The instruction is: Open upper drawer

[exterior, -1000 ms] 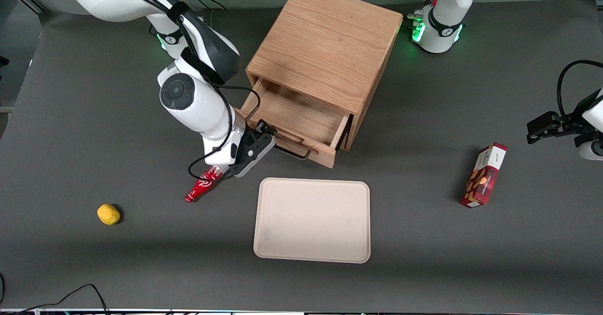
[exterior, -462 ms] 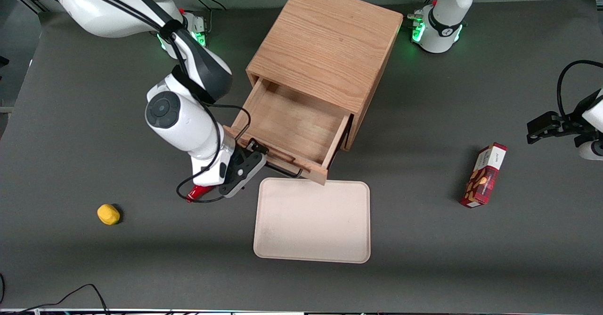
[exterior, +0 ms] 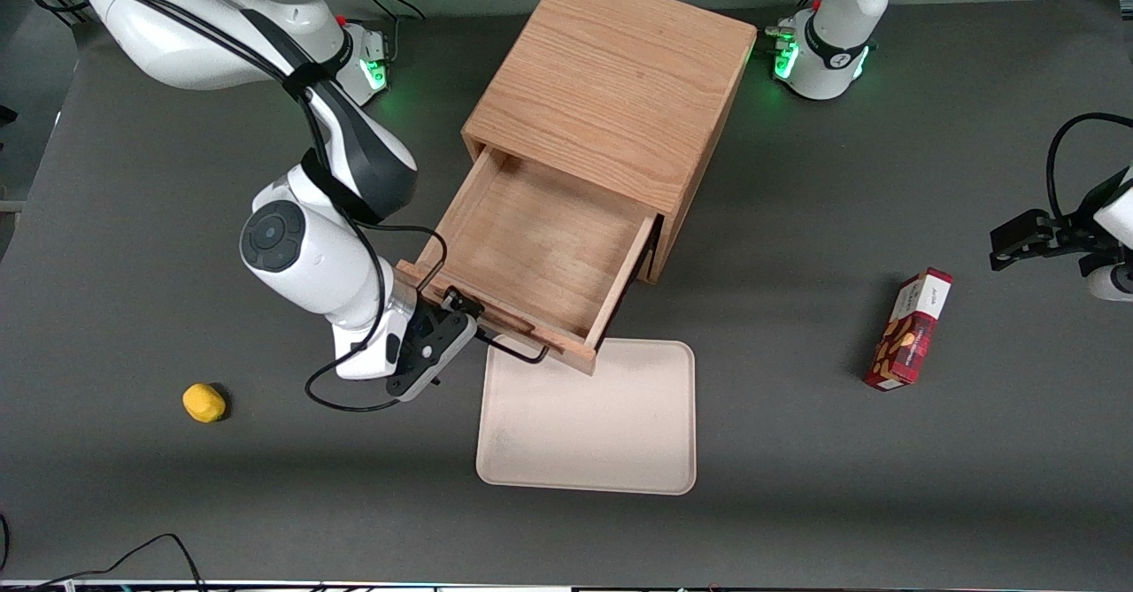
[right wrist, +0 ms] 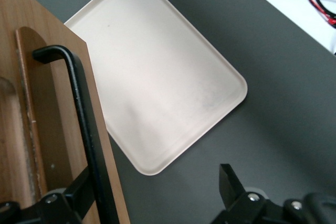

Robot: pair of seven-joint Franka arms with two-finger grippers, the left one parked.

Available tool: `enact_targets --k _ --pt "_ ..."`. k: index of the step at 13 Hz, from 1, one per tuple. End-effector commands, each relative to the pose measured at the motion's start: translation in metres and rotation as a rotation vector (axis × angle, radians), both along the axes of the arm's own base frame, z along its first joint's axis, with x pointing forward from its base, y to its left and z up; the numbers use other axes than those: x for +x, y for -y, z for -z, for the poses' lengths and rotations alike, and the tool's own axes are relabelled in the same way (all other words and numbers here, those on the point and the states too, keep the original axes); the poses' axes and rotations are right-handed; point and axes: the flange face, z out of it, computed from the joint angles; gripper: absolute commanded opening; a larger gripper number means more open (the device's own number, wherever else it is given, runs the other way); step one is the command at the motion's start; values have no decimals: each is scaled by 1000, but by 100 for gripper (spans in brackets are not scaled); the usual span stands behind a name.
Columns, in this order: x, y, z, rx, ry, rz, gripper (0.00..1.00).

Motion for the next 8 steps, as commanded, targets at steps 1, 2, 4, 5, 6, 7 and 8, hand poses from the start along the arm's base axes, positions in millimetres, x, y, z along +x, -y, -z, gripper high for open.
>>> enact_targets --k 1,2,4,5,6,7,8 --pt "20 19 -4 -37 72 -29 100" --pt "20 19 -5 -37 73 -28 100" --pt "22 19 -12 -23 73 -12 100" --pt "20 17 -12 -8 57 3 100" --pt "19 17 -15 29 22 46 100" --pt "15 15 -21 80 -37 108 100" --pt "11 13 -30 110 -93 172 100"
